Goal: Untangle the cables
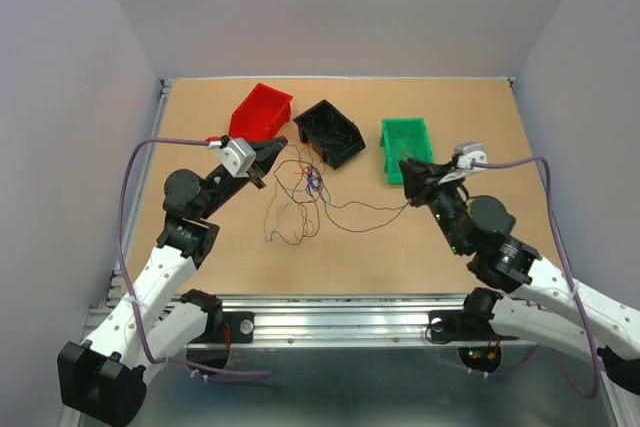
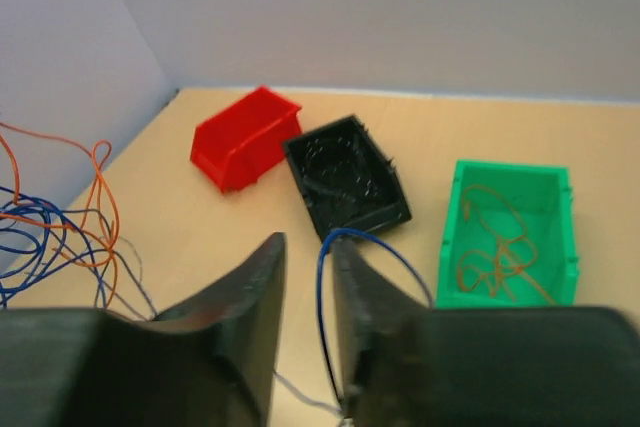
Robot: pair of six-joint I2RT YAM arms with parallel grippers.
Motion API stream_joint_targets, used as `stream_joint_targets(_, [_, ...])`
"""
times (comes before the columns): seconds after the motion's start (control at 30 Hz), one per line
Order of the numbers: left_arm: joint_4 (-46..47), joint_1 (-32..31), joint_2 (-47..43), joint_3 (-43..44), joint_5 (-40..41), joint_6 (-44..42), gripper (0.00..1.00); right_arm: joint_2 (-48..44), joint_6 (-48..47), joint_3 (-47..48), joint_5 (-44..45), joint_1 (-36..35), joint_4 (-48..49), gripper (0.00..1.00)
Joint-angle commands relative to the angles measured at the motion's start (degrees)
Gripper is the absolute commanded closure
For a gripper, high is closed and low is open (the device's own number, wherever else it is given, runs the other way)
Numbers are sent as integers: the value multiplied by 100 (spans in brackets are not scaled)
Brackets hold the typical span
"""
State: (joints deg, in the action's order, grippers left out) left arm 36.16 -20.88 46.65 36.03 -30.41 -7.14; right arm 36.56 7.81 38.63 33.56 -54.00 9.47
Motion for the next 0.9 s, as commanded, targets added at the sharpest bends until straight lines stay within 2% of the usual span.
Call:
stream_joint_targets(0.0, [339,-3,-130,-43,-570,90,100,597,-43,636,-226,-14,-147,62])
stream_joint_targets(0.07, [339,5,-130,-44,-650,98,100,773,-8,724,-901,-14,-226,53])
stream_joint_targets(0.1, [339,-3,-130,-44,-702,90,100,896,9,759,-1156,-14,-227,43])
stream_joint_targets(0.17, [339,-3,-139,-35,-799,90,100,1020,36,839,-1965,-6,-227,28])
stream_joint_targets(0.2, [339,-3,-148,-43,-852,98,100,1081,36,865,-2220,-14,-227,27])
stream_joint_targets(0.37, [356,5,-253,-70,-1458,81,100,1713,-8,1163,-3547,-14,-78,25])
stream_joint_targets(0.53, [436,-21,-297,-131,-1758,81,100,2197,80,1243,-3962,-14,466,25])
stream_joint_targets(0.6, [436,-30,-262,-123,-1749,89,100,2250,80,1069,-4339,-14,1037,32])
stream_joint_targets(0.7, [436,-38,-166,-88,-1810,125,100,2365,-8,1085,-4762,-14,1206,37])
stream_joint_targets(0.87, [436,-39,-130,-79,-1819,151,100,2567,-166,1190,-5245,-14,1162,36])
